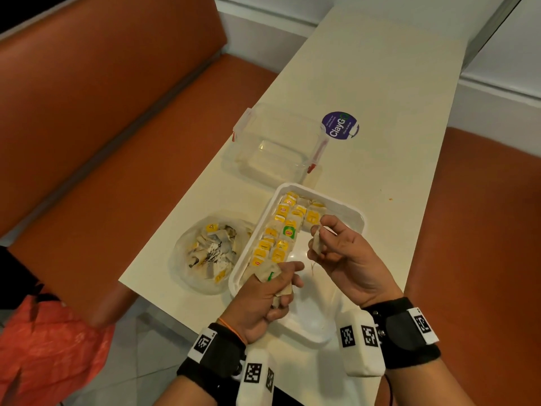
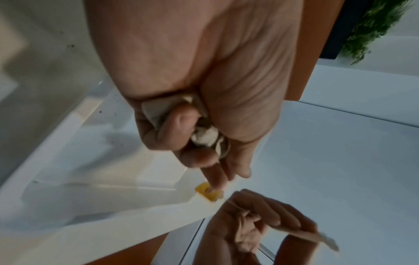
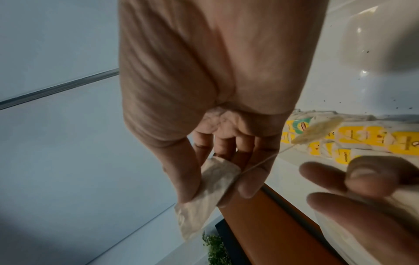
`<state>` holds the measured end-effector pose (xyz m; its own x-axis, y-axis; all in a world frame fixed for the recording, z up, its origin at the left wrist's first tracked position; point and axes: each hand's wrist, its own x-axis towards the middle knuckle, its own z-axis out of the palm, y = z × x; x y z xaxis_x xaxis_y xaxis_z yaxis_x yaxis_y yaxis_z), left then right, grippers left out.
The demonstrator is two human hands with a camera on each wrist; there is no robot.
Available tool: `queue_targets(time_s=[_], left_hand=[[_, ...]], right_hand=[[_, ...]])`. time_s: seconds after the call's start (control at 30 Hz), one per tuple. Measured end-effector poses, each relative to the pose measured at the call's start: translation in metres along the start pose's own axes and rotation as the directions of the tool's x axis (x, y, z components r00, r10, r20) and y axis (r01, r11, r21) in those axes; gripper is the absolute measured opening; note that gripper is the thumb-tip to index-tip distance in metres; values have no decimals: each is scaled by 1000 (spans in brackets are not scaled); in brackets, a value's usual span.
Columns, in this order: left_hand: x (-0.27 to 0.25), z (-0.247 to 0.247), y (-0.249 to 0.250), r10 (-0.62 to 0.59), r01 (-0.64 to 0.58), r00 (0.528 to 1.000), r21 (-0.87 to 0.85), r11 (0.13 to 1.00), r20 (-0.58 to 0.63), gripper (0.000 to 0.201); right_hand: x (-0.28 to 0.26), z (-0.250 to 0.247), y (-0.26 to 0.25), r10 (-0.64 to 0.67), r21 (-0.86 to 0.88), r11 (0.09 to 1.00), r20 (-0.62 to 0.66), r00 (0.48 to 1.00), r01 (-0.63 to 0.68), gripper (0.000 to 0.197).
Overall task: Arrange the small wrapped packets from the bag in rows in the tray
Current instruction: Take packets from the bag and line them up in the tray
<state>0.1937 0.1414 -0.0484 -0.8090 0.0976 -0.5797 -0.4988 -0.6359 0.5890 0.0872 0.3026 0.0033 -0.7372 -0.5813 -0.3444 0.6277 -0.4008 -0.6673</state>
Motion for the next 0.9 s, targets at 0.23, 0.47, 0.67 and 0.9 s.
queue_targets(time_s=[0.23, 0.47, 0.67, 0.9], left_hand=[[2, 4, 0, 120, -106, 992, 334, 937, -24, 51], [3, 18, 3, 127, -126, 991, 489, 863, 30, 15], [-5, 14, -1, 143, -106, 989, 487, 867, -41, 20], [-8, 8, 0, 232, -173, 946, 254, 952, -225, 33]], right_hand=[[-10, 3, 0, 5, 1, 1000, 35, 999, -5, 30], [-11, -1, 0, 7, 28, 1000, 72, 997, -9, 46], [-9, -17, 3, -37, -23, 999, -109, 993, 34, 30], [-3, -34, 29, -34, -184, 982, -349, 937, -33, 29]])
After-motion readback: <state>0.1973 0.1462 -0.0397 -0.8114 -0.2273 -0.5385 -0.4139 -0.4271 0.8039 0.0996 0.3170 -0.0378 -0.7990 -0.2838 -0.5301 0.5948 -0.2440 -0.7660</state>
